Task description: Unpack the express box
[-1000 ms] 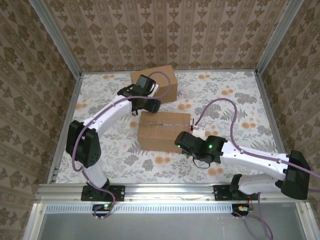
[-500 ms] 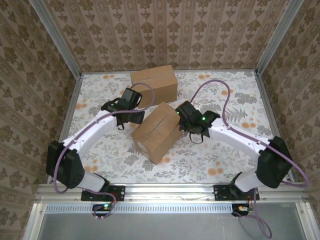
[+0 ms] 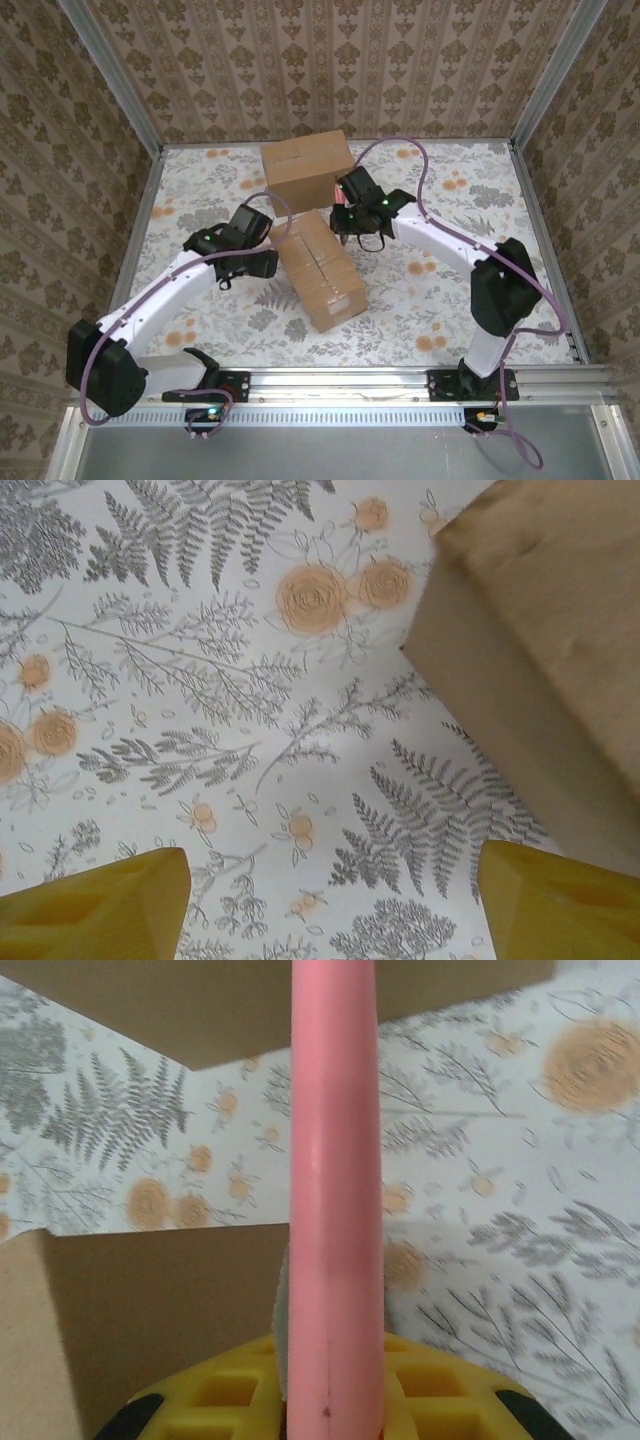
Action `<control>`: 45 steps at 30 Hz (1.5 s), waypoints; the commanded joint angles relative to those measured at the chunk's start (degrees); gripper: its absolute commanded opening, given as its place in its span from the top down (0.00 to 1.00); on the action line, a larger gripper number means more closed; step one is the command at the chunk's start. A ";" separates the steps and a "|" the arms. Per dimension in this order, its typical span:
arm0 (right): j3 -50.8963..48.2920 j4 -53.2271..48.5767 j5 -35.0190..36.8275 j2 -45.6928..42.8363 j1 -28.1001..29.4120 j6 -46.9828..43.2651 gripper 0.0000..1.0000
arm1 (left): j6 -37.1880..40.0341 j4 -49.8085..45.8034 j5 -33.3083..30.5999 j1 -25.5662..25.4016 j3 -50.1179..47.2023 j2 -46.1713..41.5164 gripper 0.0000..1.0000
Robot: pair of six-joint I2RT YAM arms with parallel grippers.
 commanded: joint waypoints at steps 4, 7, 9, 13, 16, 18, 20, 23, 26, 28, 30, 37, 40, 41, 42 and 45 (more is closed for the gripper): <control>8.65 3.20 -13.17 6.77 1.61 -3.76 1.00 | -5.66 2.77 4.59 -4.26 -1.18 -1.75 0.22; 10.62 2.22 -13.49 8.46 1.56 -4.07 1.00 | -6.91 2.62 4.76 -5.64 -1.61 -2.34 0.22; 10.75 2.12 -13.04 8.69 1.61 -4.30 1.00 | -7.52 2.42 4.80 -6.39 -1.88 -2.69 0.21; 11.16 0.62 -10.21 8.58 1.54 -5.25 1.00 | -8.29 2.27 5.19 -7.32 -2.32 -3.35 0.21; 11.64 -0.40 -8.01 8.42 1.43 -5.96 1.00 | -8.73 2.16 5.53 -8.02 -2.43 -3.93 0.20; 12.04 -1.28 -6.28 8.49 1.28 -6.46 1.00 | -8.97 2.07 5.60 -8.39 -2.43 -4.44 0.18; 12.48 -1.70 -4.50 8.33 0.95 -6.80 1.00 | -9.03 1.98 5.72 -8.59 -2.50 -4.91 0.17; 12.75 -3.95 -1.53 7.98 0.23 -6.98 1.00 | -8.90 2.23 6.44 -8.72 -2.61 -5.62 0.14; 12.85 -5.06 1.53 7.32 -0.56 -7.05 1.00 | -8.45 3.17 8.00 -8.75 -2.91 -6.19 0.12; 12.76 -5.67 3.29 6.60 -1.04 -7.38 1.00 | -8.08 3.89 9.68 -8.83 -3.13 -6.59 0.10; 12.24 -6.28 5.40 5.25 -1.51 -7.88 1.00 | -7.49 4.74 11.63 -9.07 -3.26 -6.94 0.10; 3.74 -7.18 12.91 -6.22 -3.53 -7.44 1.00 | -5.75 4.57 15.44 -10.45 -2.37 -8.73 0.09; -2.38 -8.07 15.33 -12.72 -3.99 -5.81 1.00 | -5.23 2.91 15.20 -10.49 -0.77 -9.29 0.09; -4.08 -8.35 15.82 -14.75 -4.10 -5.29 1.00 | -5.06 2.16 14.90 -10.47 -0.07 -9.33 0.09; -6.58 -8.49 16.27 -16.98 -4.18 -4.75 1.00 | -4.72 0.98 14.34 -10.47 1.15 -9.42 0.09; -12.75 -9.01 16.54 -24.37 -4.26 -3.44 1.00 | -3.33 -3.33 11.96 -10.39 5.67 -9.26 0.07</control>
